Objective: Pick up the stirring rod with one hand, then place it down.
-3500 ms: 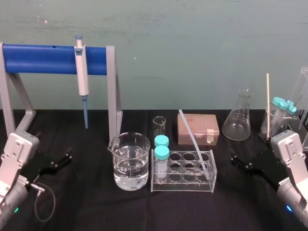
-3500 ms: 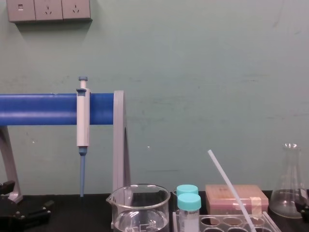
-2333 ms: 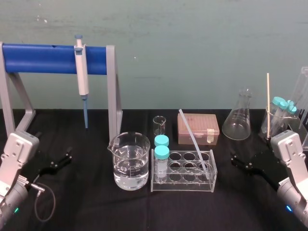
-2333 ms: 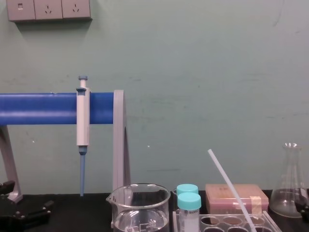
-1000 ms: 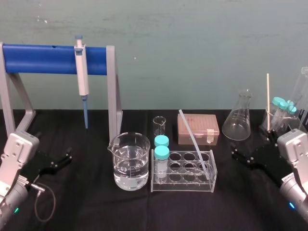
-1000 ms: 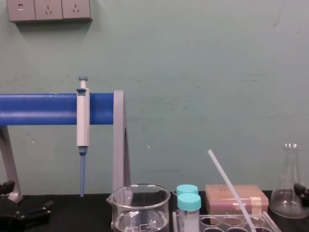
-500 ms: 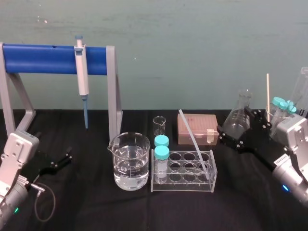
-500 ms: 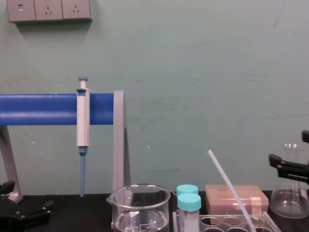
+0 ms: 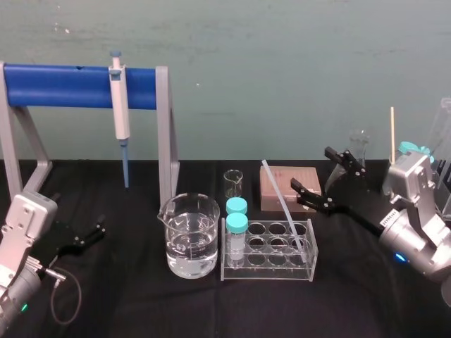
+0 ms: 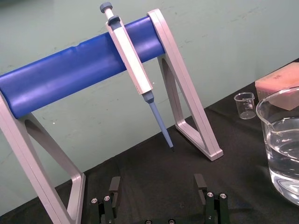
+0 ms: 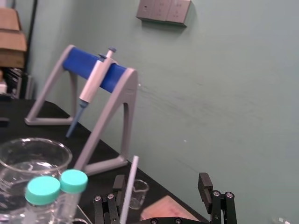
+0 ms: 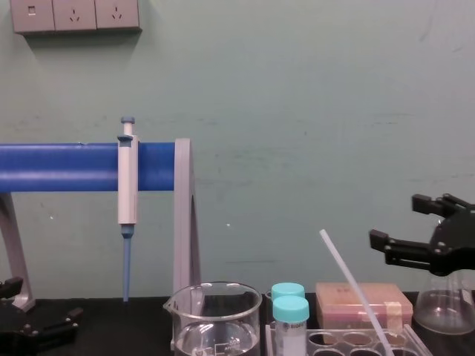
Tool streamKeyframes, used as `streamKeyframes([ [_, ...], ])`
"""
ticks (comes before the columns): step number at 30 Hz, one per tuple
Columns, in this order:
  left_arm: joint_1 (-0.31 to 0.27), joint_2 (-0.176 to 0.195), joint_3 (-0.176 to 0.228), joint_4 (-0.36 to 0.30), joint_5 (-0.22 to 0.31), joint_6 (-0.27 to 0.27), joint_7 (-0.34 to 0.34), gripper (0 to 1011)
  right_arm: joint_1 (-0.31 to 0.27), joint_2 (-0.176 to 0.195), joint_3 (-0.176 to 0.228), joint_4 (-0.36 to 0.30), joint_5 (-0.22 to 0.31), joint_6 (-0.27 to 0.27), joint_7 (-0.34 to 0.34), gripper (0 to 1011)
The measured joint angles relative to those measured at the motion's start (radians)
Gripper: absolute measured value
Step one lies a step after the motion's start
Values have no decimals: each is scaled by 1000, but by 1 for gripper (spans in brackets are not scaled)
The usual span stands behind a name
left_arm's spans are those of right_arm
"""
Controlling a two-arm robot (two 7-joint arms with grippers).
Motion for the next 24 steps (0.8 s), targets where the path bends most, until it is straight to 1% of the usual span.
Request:
streamKeyframes([
  [1, 0, 0, 0, 0, 0, 0, 0, 1000, 0, 0, 0, 0, 0, 0, 0, 1000],
  [3, 0, 0, 0, 0, 0, 0, 0, 1000, 19, -16, 0, 27, 19, 5, 39, 1000],
  [7, 0, 0, 0, 0, 0, 0, 0, 1000, 39, -32, 0, 55, 38, 15, 75, 1000],
  [10, 0, 0, 0, 0, 0, 0, 0, 1000, 61, -48, 3, 88, 61, 27, 117, 1000],
  [13, 0, 0, 0, 0, 0, 0, 0, 1000, 92, -69, 7, 142, 100, 49, 184, 1000],
  [15, 0, 0, 0, 0, 0, 0, 0, 1000, 105, -78, 8, 164, 116, 58, 210, 1000],
  [18, 0, 0, 0, 0, 0, 0, 0, 1000, 138, -101, 14, 220, 147, 81, 272, 1000],
  [19, 0, 0, 0, 0, 0, 0, 0, 1000, 138, -101, 14, 220, 147, 81, 272, 1000],
  [22, 0, 0, 0, 0, 0, 0, 0, 1000, 166, -123, 18, 271, 170, 104, 320, 1000],
  [24, 0, 0, 0, 0, 0, 0, 0, 1000, 176, -130, 20, 290, 177, 113, 337, 1000],
])
